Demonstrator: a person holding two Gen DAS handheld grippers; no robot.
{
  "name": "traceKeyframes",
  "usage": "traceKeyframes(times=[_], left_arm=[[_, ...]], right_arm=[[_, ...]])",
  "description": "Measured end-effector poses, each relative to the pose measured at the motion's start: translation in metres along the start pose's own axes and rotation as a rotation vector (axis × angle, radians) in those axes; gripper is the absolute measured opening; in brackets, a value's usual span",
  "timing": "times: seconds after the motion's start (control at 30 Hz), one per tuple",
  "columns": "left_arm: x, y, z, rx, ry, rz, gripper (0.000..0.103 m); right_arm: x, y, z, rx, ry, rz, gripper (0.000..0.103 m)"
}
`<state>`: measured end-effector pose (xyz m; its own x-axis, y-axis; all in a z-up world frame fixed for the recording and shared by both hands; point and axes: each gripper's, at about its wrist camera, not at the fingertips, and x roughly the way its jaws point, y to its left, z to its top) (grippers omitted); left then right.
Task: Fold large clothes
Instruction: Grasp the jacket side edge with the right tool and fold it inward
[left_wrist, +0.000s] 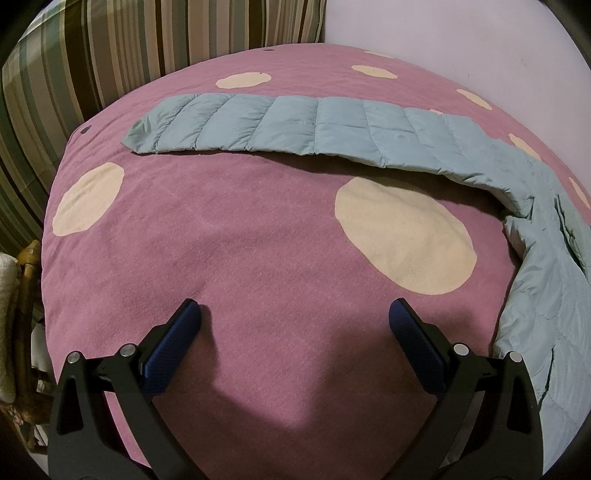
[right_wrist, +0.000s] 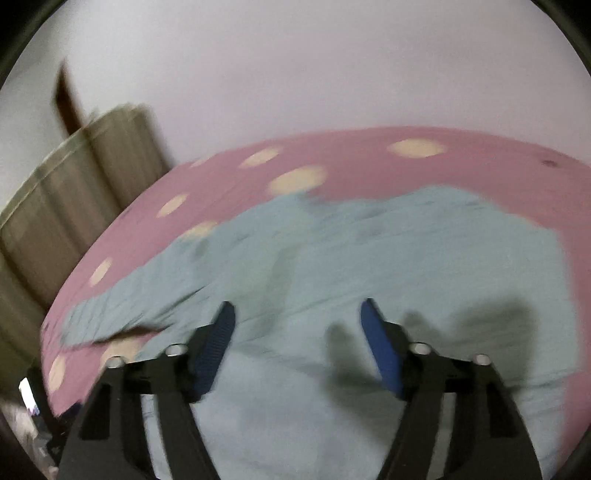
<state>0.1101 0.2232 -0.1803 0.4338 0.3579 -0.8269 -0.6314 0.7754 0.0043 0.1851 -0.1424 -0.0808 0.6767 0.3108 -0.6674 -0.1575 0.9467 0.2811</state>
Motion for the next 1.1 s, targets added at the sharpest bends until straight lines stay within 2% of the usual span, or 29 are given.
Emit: traceKeyframes(times=[0.07,0.17,0.23,0.33,0.47,0.53,0.67,0.77,0.87,0.93,1.1], left_arm=[[0.0,0.0,0.0,0.002,0.001,0.003,0.101],[0.001,-0.002,0.0,0.006,0.002,0.008,0.101],[0.001,-0.002,0.0,0.01,0.003,0.012,0.101],[0.001,-0.002,0.0,0.011,0.004,0.014,0.101],[0.002,-0.004,0.0,0.017,0.006,0.022,0.101],[0.002,-0.003,0.0,0.018,0.007,0.024,0.101],[0.002,-0.004,0.0,0.018,0.007,0.024,0.101],[0.002,-0.005,0.0,0.02,0.008,0.027,0.101],[0.002,-0.005,0.0,0.019,0.008,0.027,0.101],[0.002,-0.005,0.001,0.021,0.008,0.028,0.101],[0.002,-0.005,0.001,0.02,0.008,0.028,0.101]], right_arm=[[-0.008,-0.059,0.015,0.09,-0.014,-0.096,0.039],[-0.011,-0.141,0.03,0.25,-0.043,-0.225,0.039],[-0.001,-0.174,0.033,0.286,-0.024,-0.288,0.039],[0.023,-0.2,0.033,0.317,0.032,-0.314,0.039],[0.066,-0.204,0.027,0.29,0.129,-0.324,0.039],[0.077,-0.203,0.022,0.274,0.139,-0.333,0.039],[0.061,-0.19,0.031,0.253,0.11,-0.338,0.039],[0.03,-0.179,0.022,0.247,0.051,-0.326,0.039],[0.012,-0.167,0.007,0.241,0.027,-0.319,0.039],[0.016,-0.168,-0.002,0.244,0.052,-0.312,0.039],[0.046,-0.172,-0.025,0.223,0.144,-0.361,0.04]])
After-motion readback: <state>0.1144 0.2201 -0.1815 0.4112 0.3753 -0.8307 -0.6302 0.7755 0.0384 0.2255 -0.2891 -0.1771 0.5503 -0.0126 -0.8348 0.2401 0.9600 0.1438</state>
